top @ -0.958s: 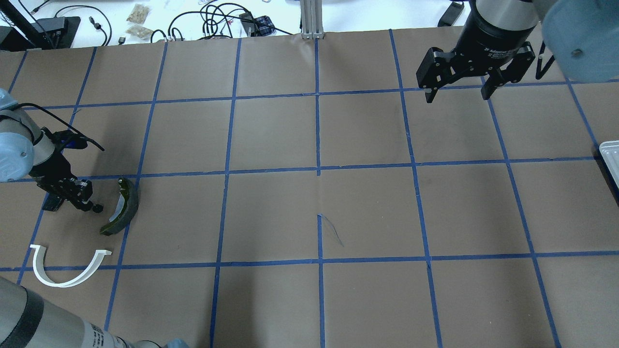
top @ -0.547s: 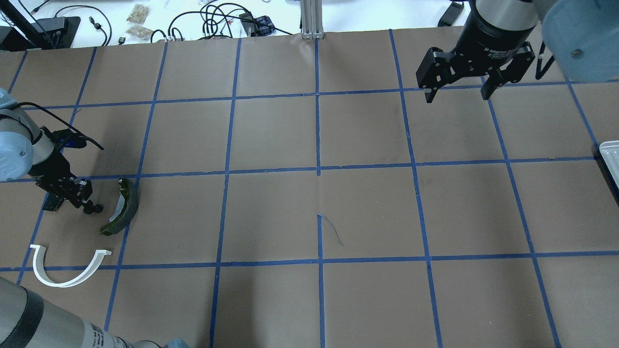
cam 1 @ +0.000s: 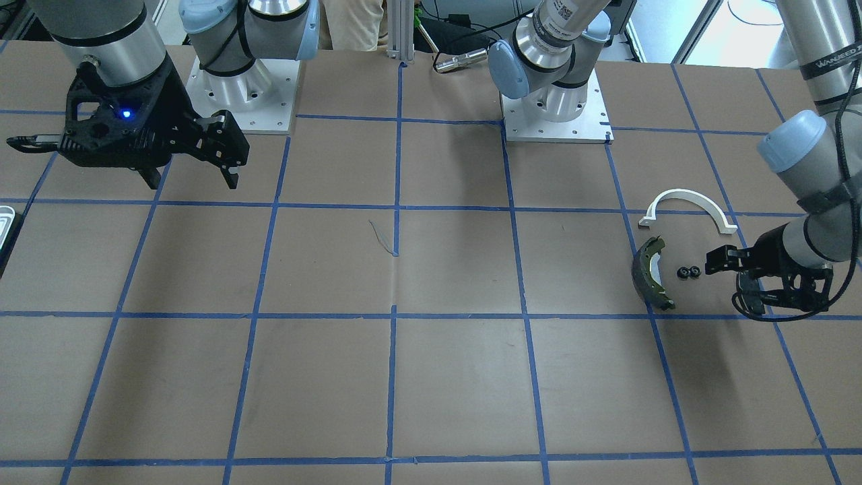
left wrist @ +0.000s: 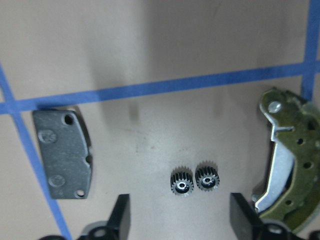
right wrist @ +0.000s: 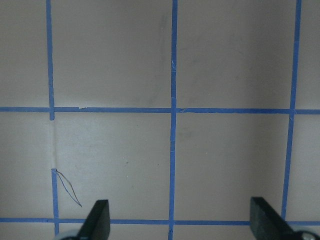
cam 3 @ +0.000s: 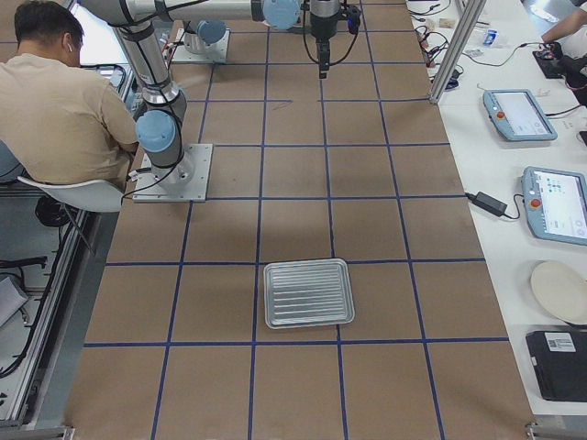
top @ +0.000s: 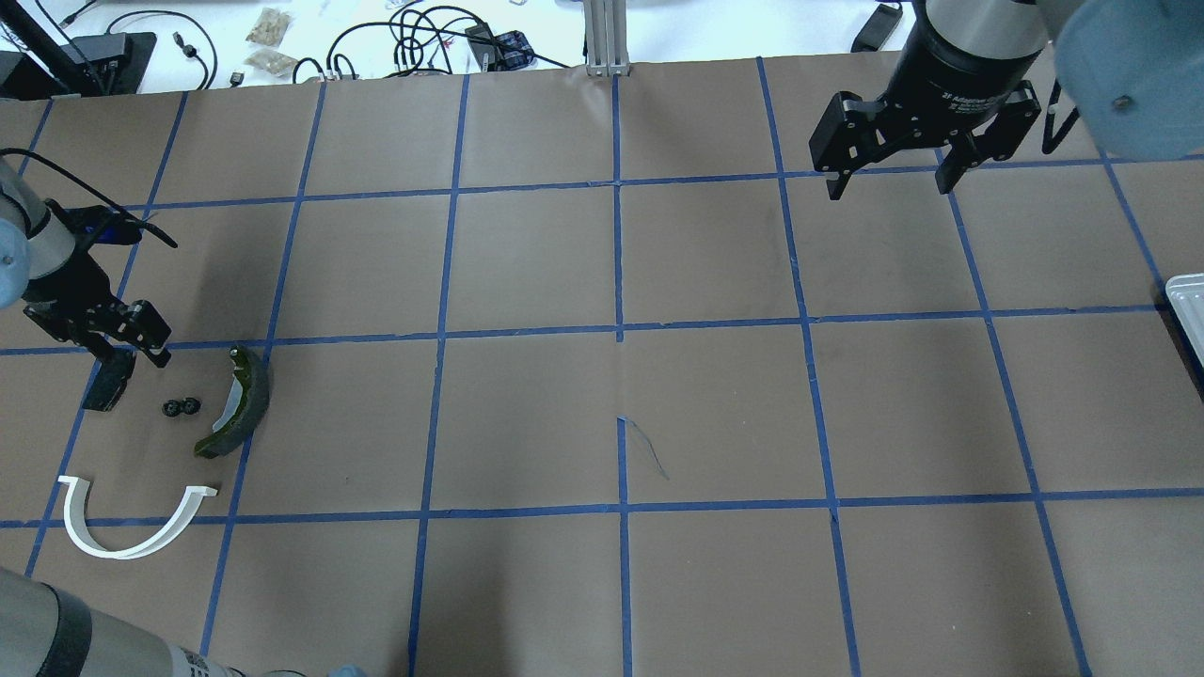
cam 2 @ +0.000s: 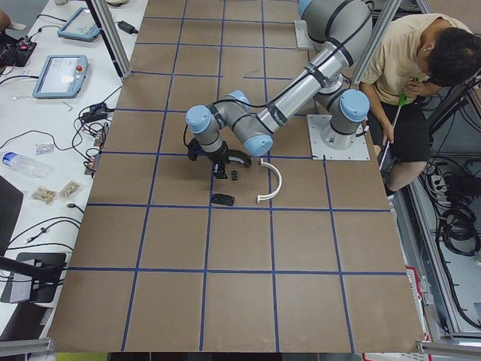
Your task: Place bearing gear from tray to pile
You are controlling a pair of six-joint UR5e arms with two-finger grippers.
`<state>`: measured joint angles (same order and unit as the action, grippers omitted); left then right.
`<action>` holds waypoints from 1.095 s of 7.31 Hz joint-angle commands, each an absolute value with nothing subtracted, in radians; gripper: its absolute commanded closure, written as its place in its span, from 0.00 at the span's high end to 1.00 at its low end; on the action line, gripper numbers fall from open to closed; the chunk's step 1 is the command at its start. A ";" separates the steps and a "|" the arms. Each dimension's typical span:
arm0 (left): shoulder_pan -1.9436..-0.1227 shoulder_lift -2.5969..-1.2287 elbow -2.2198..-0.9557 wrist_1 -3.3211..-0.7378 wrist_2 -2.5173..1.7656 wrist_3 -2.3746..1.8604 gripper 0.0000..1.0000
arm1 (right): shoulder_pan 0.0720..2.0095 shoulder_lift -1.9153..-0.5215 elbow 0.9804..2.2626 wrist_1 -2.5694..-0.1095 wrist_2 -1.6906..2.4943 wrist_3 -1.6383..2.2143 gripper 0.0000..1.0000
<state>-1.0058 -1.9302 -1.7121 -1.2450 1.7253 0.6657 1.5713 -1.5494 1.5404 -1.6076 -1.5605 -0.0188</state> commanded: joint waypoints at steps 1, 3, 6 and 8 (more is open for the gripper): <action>-1.108 -1.904 -1.549 -1.418 1.723 0.515 0.91 | 1.571 -1.549 1.540 -1.608 -1.562 -0.020 1.00; -1.217 -1.872 -1.427 -1.550 1.624 0.428 1.00 | 1.571 -1.549 1.540 -1.608 -1.562 -0.020 1.00; -1.395 -1.786 -1.410 -1.581 1.615 0.232 1.00 | 1.569 -1.548 1.540 -1.608 -1.560 -0.023 1.00; -1.485 -1.757 -1.420 -1.583 1.603 0.140 1.00 | 1.569 -1.548 1.540 -1.609 -1.560 -0.023 1.00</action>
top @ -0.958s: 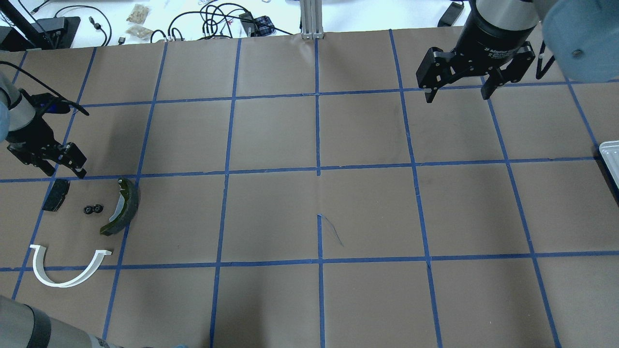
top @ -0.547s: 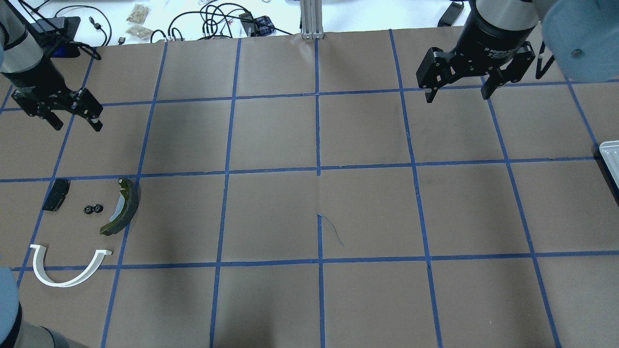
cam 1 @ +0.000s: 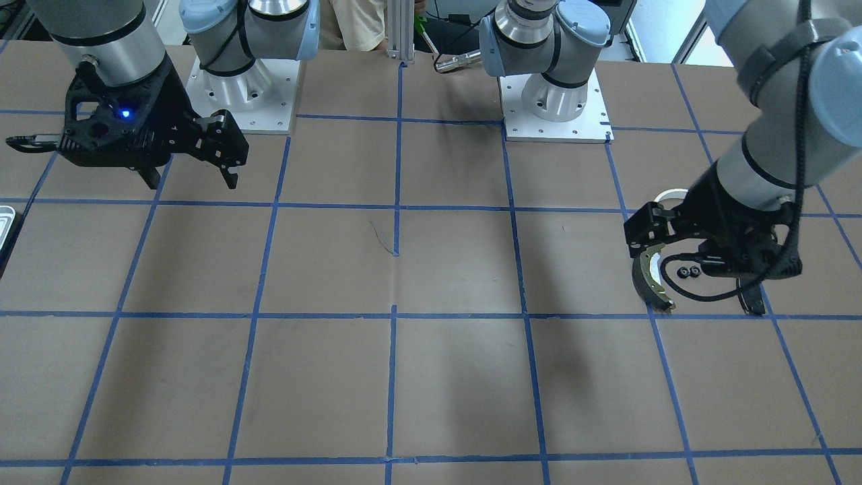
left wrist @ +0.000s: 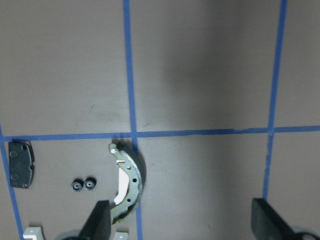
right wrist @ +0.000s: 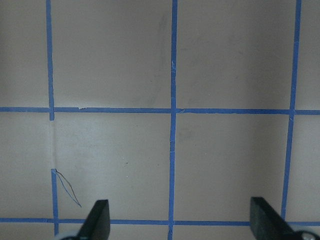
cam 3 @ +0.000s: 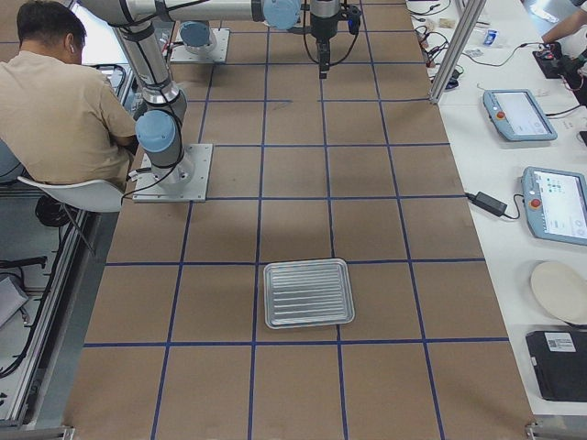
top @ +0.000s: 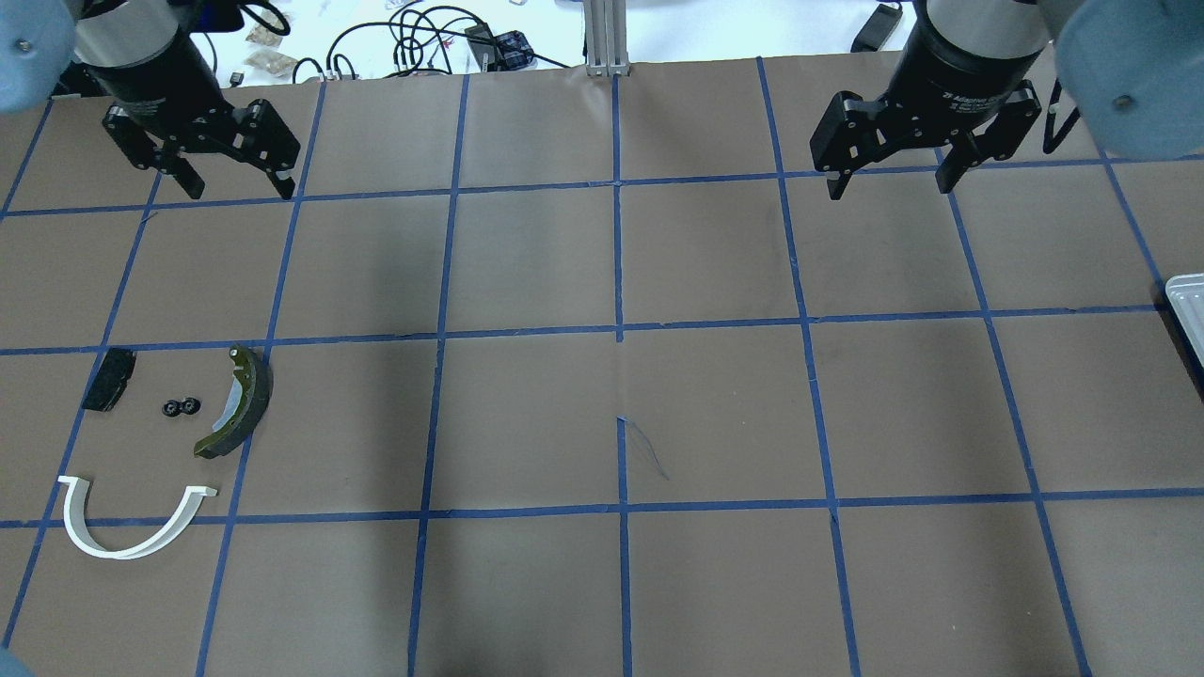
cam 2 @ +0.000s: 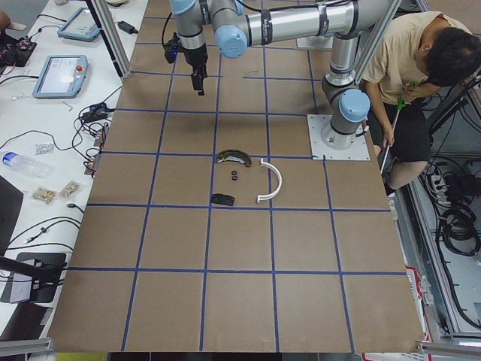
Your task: Place bearing gear from tray to pile
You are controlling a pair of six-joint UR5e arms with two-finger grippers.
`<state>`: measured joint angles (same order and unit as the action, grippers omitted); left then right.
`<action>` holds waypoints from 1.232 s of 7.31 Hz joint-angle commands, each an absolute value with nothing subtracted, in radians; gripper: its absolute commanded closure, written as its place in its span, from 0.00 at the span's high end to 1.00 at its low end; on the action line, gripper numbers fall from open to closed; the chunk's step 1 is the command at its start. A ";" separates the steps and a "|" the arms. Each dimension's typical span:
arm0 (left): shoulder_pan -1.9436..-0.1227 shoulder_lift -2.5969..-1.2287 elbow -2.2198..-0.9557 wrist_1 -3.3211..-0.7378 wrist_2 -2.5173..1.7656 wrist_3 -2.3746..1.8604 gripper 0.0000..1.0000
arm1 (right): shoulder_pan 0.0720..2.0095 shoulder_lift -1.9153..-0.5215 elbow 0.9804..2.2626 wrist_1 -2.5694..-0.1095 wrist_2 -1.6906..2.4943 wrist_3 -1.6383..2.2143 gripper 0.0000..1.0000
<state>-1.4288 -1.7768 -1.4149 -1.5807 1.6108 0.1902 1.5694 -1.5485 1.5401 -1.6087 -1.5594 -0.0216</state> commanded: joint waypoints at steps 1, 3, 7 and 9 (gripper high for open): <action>-1.515 -1.746 -1.428 -1.588 1.605 0.135 1.00 | 1.569 -1.548 1.540 -1.609 -1.560 -0.025 1.00; -1.561 -1.700 -1.466 -1.586 1.603 0.135 1.00 | 1.569 -1.548 1.540 -1.609 -1.560 -0.025 1.00; -1.540 -1.606 -1.568 -1.591 1.620 0.158 1.00 | 1.568 -1.548 1.540 -1.609 -1.563 -0.011 1.00; -1.539 -1.572 -1.606 -1.586 1.617 0.156 1.00 | 1.566 -1.540 1.529 -1.658 -1.558 -0.009 1.00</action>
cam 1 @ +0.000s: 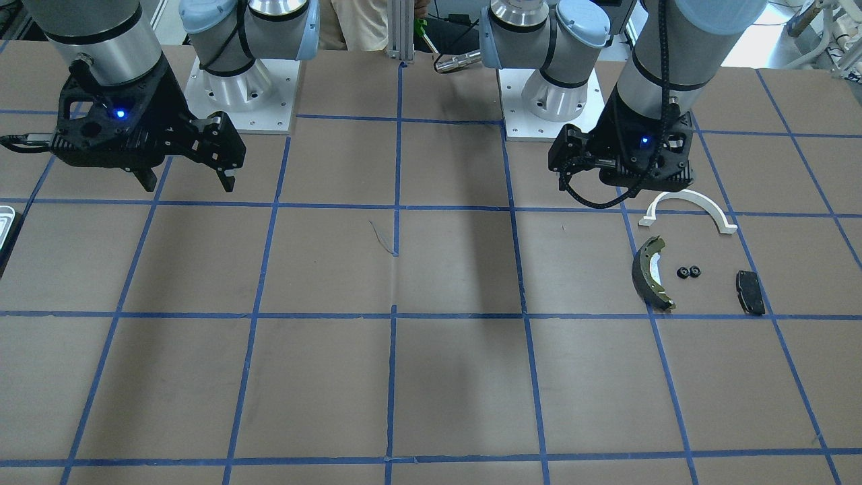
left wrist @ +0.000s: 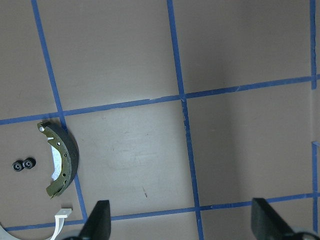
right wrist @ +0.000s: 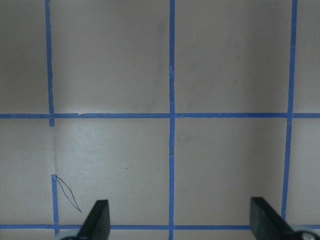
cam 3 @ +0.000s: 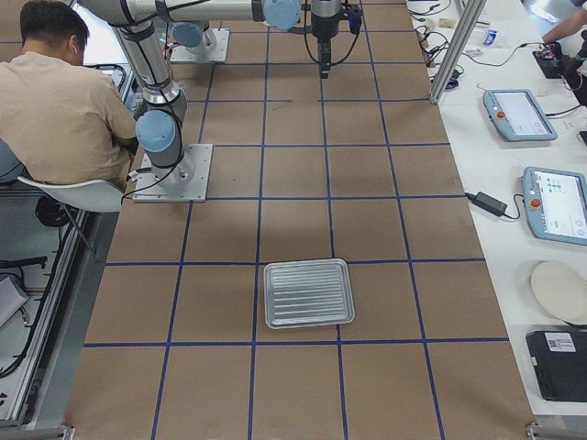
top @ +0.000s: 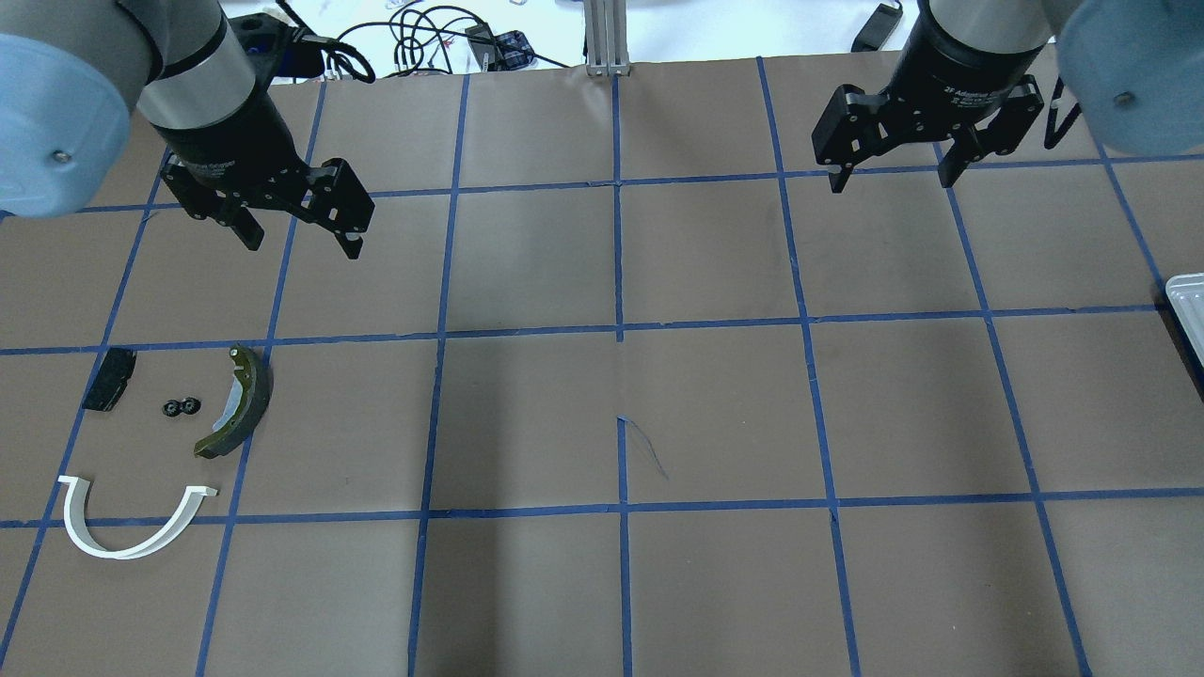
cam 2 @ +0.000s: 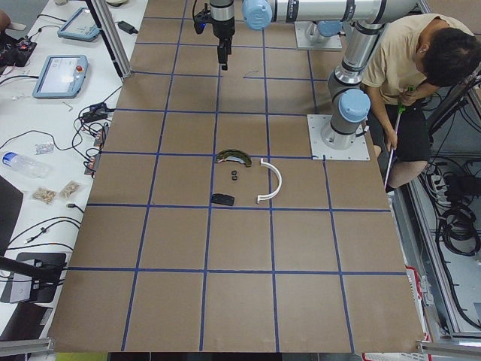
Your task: Place bearing gear from tray to pile
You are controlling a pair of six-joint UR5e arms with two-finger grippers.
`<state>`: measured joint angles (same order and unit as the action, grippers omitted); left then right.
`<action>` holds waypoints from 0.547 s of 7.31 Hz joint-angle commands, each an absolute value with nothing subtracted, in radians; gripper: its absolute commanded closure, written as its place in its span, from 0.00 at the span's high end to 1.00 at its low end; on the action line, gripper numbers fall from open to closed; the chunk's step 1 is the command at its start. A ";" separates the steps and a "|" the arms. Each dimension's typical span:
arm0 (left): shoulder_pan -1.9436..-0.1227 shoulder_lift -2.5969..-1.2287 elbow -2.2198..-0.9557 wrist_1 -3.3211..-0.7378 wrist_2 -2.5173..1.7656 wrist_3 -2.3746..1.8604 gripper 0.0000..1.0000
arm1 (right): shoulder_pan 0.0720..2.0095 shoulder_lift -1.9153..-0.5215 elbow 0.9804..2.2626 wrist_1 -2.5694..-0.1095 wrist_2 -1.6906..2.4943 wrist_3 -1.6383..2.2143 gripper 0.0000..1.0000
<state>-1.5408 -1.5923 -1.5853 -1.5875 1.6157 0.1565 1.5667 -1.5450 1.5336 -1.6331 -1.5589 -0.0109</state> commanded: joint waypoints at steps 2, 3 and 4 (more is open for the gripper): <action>-1.537 -1.571 -1.608 -1.586 1.617 0.156 1.00 | 1.571 -1.497 1.482 -1.642 -1.577 0.041 1.00; -1.534 -1.571 -1.608 -1.586 1.615 0.156 1.00 | 1.569 -1.482 1.476 -1.640 -1.571 0.044 1.00; -1.529 -1.571 -1.608 -1.586 1.615 0.156 1.00 | 1.571 -1.480 1.479 -1.638 -1.575 0.069 1.00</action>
